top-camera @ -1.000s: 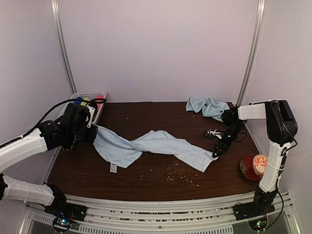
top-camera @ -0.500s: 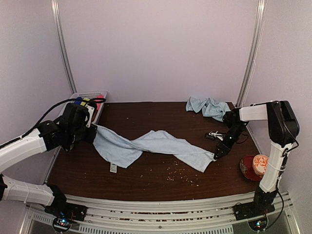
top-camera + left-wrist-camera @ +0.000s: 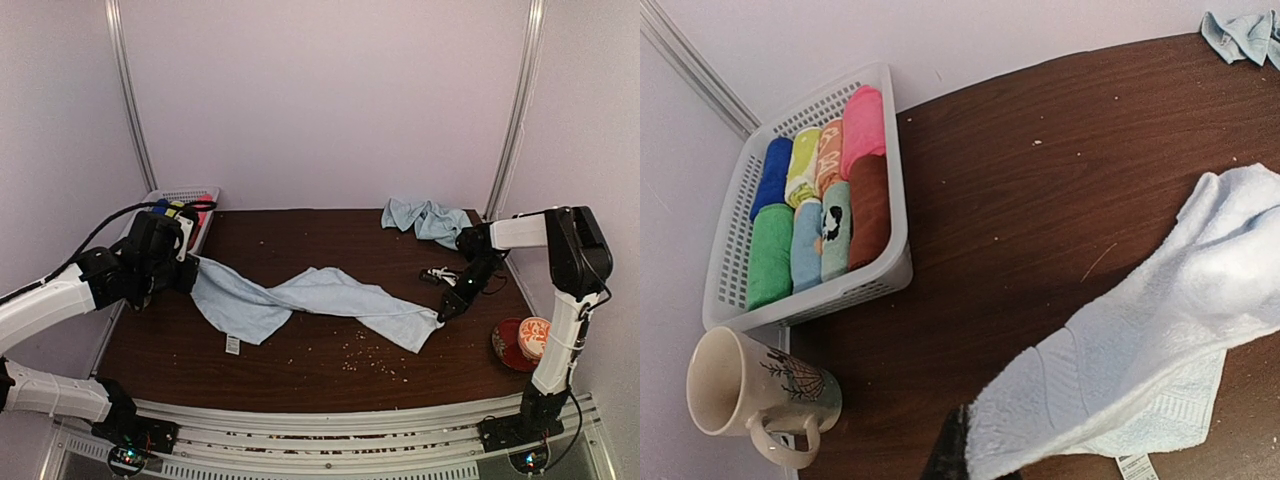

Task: Roll the towels
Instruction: Pick up the towel from the center of the board, then flatten out the towel at the center of the board.

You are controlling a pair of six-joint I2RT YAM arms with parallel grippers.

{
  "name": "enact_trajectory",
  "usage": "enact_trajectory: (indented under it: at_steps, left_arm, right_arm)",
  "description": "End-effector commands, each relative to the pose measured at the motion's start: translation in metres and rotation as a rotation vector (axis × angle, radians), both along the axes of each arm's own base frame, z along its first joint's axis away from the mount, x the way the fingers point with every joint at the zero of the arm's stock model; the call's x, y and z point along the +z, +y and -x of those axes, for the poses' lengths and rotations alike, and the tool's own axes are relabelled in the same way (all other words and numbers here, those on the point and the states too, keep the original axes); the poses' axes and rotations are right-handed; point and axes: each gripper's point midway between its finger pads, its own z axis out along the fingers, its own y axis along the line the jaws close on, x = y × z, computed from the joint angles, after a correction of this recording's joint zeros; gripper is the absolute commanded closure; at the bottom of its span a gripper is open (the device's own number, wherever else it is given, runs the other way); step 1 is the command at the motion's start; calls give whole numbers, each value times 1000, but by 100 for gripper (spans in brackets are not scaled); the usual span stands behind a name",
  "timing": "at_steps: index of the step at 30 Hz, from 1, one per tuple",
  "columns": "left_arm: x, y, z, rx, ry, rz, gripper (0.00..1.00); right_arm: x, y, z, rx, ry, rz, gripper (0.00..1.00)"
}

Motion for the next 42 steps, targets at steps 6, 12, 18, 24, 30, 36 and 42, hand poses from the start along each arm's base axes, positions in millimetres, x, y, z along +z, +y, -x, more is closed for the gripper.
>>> enact_trajectory:
  at_steps: [6,12,18,24,30,36,42]
  left_arm:
    - [40,5,-10,26,-124,30,100]
    - [108,-4,-3,-58,-253,117,100]
    - [139,-45,10,-278,-255,146,100]
    - [180,-63,41,-375,-336,171,100]
    - [205,-55,74,-416,-397,292,100]
    - [185,-48,67,-332,-351,317,100]
    - [94,-56,17,-121,-164,154,100]
  right_arm:
    - [83,-44,-76,-206,-470,242,100]
    - [168,-80,-94,-315,-759,441,100]
    - [256,-76,-74,-313,-1044,543,100]
    - [328,-72,-35,-367,-1249,502,100]
    - [379,-76,15,-410,-1389,378,100]
    - [378,-77,20,-425,-1397,357,100]
    - [320,-82,-28,-423,-1297,569,100]
